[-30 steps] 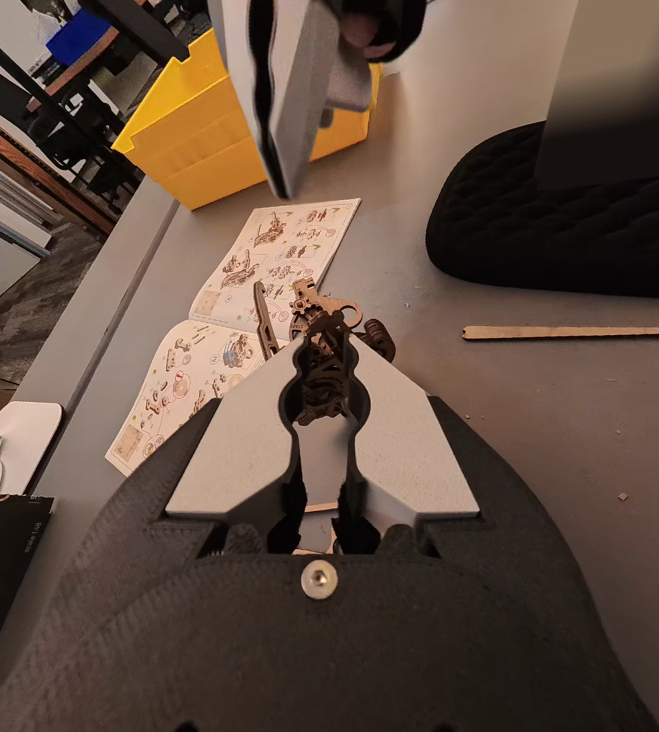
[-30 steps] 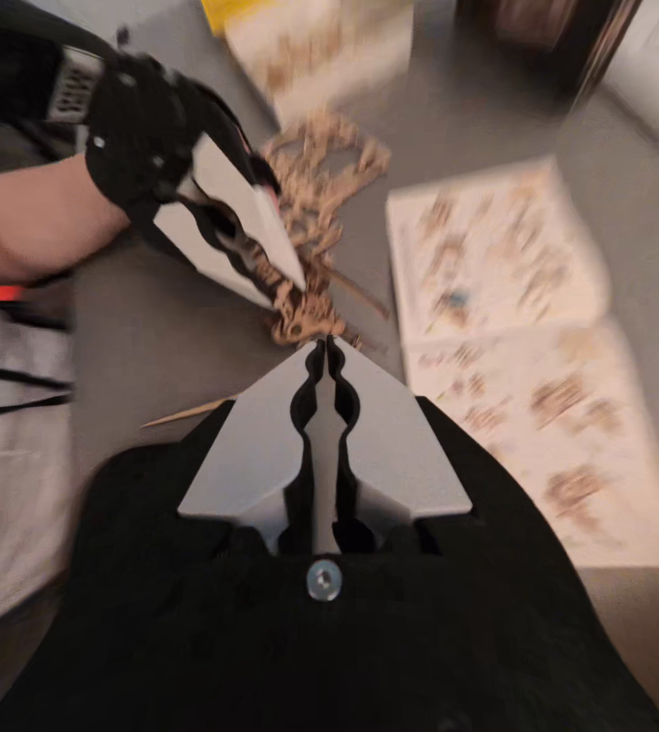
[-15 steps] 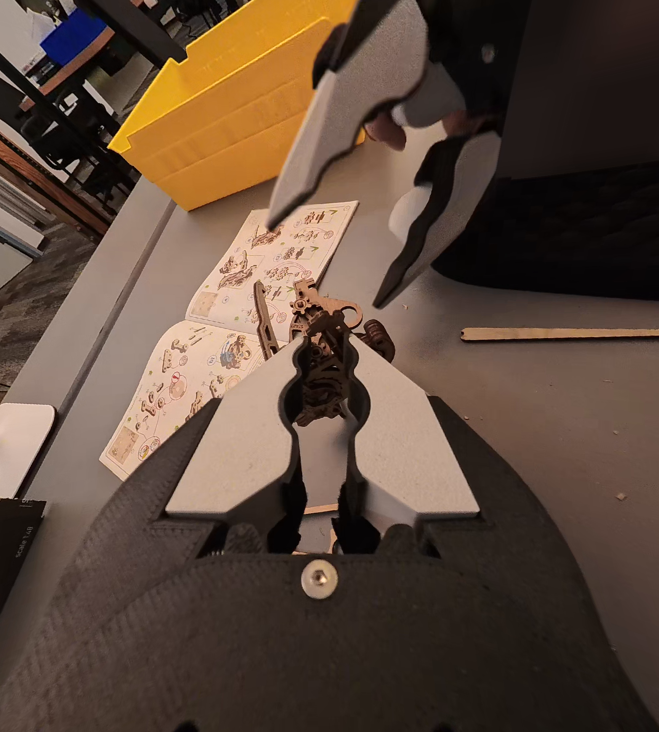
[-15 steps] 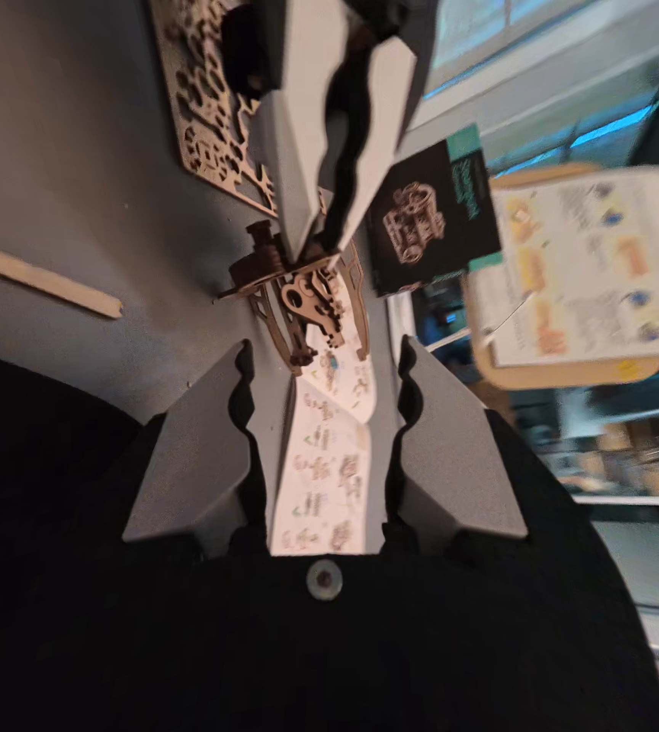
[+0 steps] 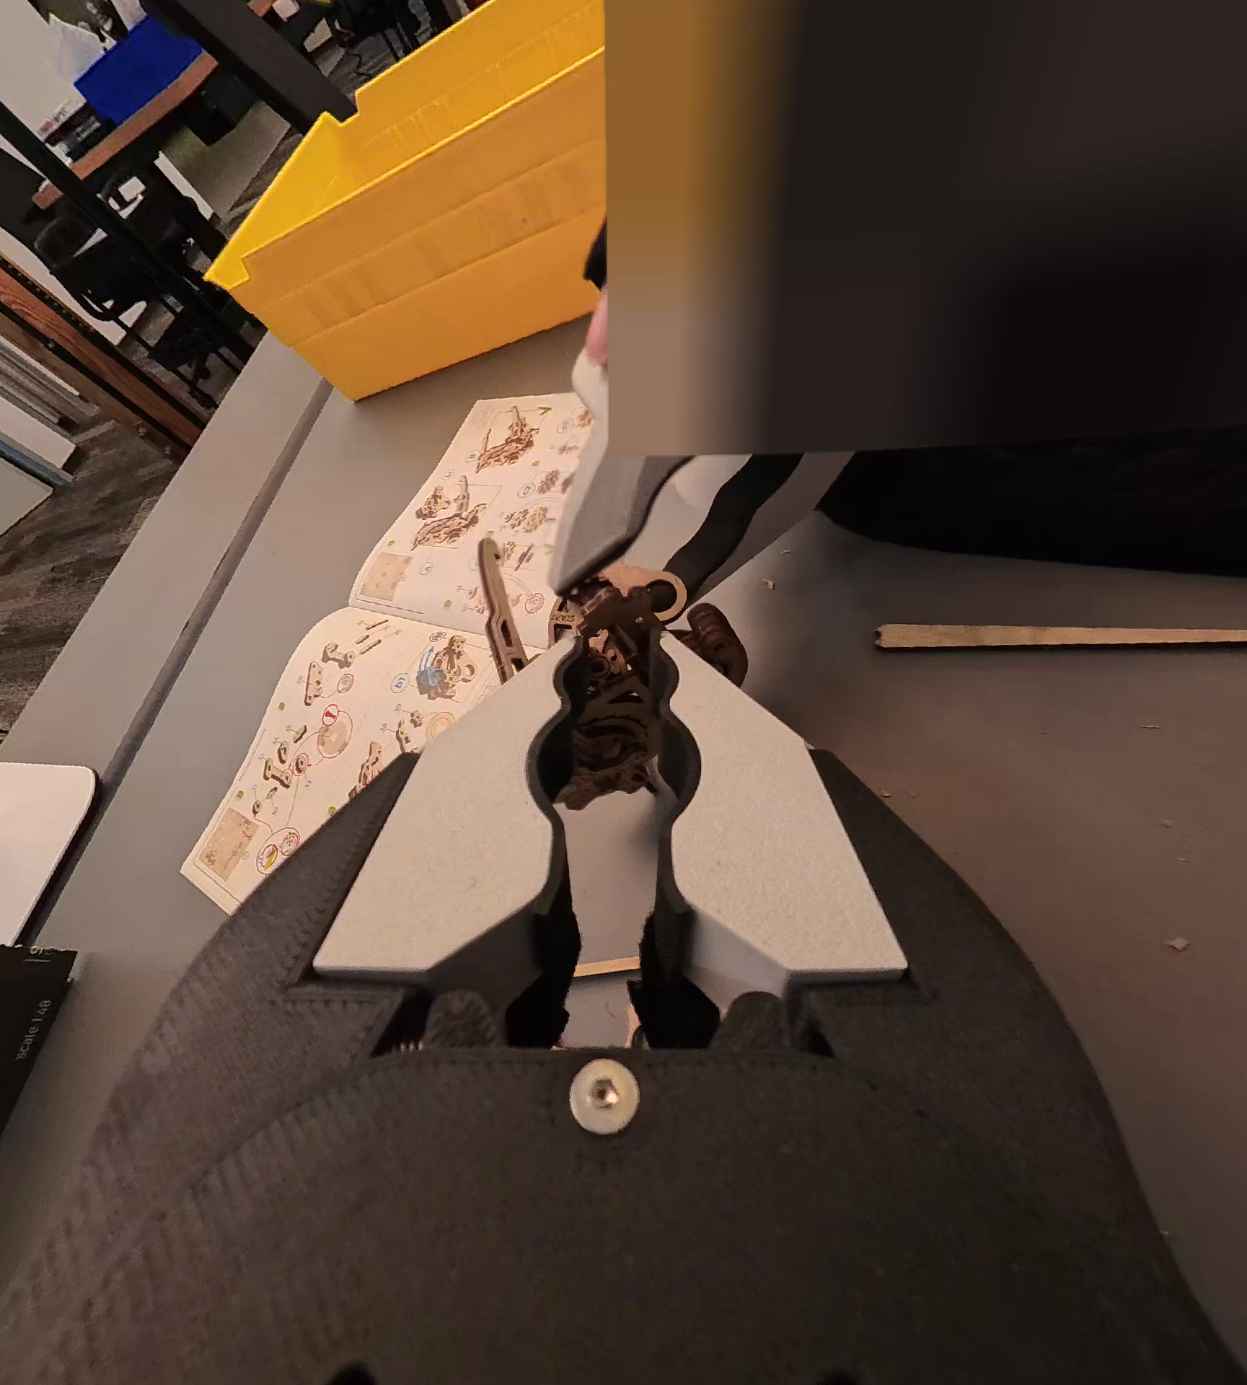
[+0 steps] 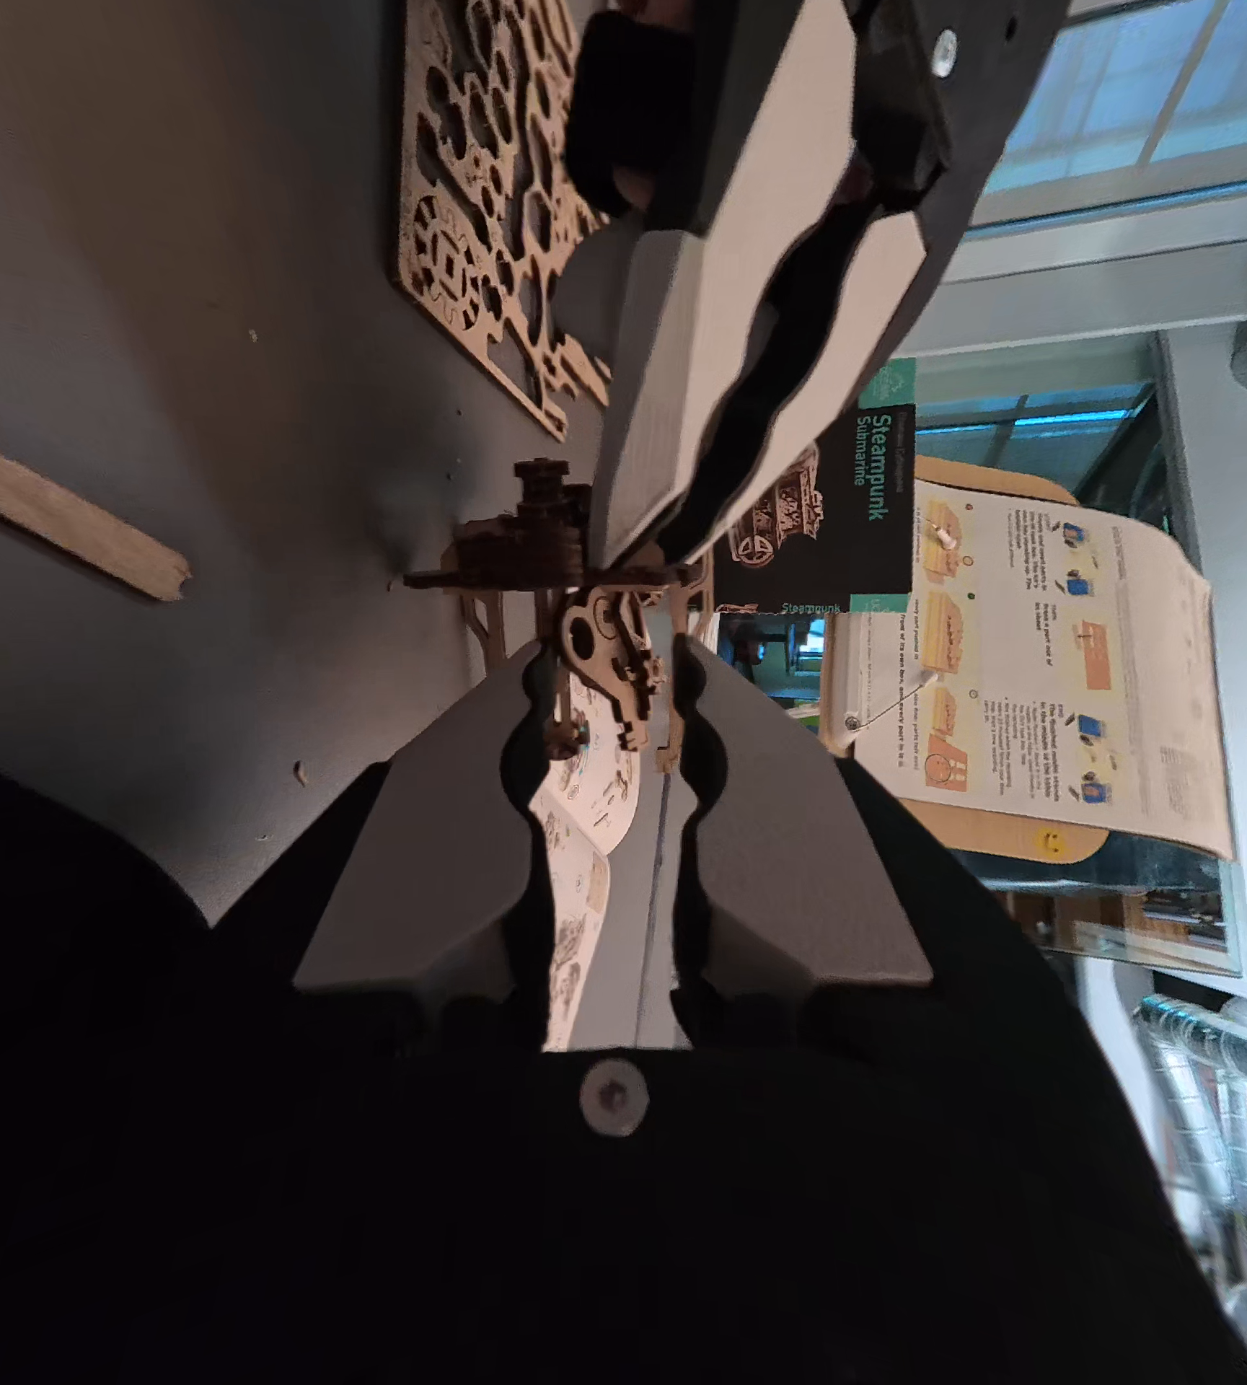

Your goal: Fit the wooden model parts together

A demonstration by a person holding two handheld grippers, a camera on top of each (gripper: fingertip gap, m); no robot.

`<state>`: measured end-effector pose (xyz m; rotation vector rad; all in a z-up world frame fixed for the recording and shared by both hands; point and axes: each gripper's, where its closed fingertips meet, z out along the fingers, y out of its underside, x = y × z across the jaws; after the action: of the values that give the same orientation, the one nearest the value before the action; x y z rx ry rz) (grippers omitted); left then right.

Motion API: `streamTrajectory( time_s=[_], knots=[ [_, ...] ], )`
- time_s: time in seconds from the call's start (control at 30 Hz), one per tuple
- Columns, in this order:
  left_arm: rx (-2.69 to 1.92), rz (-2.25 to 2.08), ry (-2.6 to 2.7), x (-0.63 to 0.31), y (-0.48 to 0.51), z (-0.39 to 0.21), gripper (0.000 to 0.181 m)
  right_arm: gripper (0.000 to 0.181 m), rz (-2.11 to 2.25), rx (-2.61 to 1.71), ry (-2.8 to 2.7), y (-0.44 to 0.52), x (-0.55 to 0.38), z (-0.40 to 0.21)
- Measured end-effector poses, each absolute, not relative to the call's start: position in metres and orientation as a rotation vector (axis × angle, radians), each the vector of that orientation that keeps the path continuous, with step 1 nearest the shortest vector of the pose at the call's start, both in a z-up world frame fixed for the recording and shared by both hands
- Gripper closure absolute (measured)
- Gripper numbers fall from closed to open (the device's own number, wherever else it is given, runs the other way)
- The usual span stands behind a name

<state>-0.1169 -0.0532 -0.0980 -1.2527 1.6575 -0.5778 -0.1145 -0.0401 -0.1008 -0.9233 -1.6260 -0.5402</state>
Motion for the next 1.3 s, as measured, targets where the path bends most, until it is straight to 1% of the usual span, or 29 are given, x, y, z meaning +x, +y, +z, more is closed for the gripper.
streamTrajectory(
  time_s=[0.1,0.17,0.27,0.33,0.43,0.63,0.9,0.97,1.07,1.17,1.23,1.3],
  knots=[
    [-1.268,-0.598,1.647,-0.117,-0.051,-0.097,0.168,0.158,-0.591,-0.868,-1.638,-0.039,-0.115,-0.104],
    [-1.286,-0.626,1.632,-0.117,-0.049,-0.097,0.168,0.168,-0.618,-0.834,-1.633,-0.039,-0.116,-0.103],
    [-1.322,-0.657,1.592,-0.119,-0.044,-0.096,0.168,0.169,-0.665,-0.791,-1.621,-0.035,-0.117,-0.101],
    [-1.334,-0.639,1.580,-0.121,-0.042,-0.095,0.164,0.173,-0.679,-0.782,-1.620,-0.032,-0.117,-0.102],
    [-1.376,-0.607,1.549,-0.130,-0.041,-0.092,0.155,0.173,-0.666,-0.800,-1.580,-0.028,-0.115,-0.098],
    [-1.492,-0.596,1.444,-0.149,-0.036,-0.096,0.153,0.174,-0.652,-0.805,-1.571,-0.028,-0.114,-0.099],
    [-1.544,-0.562,1.402,-0.139,-0.029,-0.106,0.146,0.174,-0.678,-0.790,-1.576,-0.028,-0.116,-0.101],
    [-1.535,-0.546,1.397,-0.138,-0.029,-0.106,0.147,0.174,-0.671,-0.796,-1.585,-0.027,-0.117,-0.103],
    [-1.536,-0.518,1.375,-0.139,-0.024,-0.104,0.141,0.174,-0.684,-0.793,-1.585,-0.027,-0.117,-0.104],
    [-1.541,-0.532,1.368,-0.138,-0.024,-0.105,0.142,0.174,-0.695,-0.793,-1.583,-0.028,-0.117,-0.103],
    [-1.531,-0.540,1.374,-0.136,-0.026,-0.104,0.147,0.174,-0.701,-0.789,-1.580,-0.029,-0.117,-0.102],
    [-1.523,-0.542,1.372,-0.135,-0.026,-0.104,0.148,0.174,-0.702,-0.797,-1.577,-0.029,-0.117,-0.101]
  ],
)
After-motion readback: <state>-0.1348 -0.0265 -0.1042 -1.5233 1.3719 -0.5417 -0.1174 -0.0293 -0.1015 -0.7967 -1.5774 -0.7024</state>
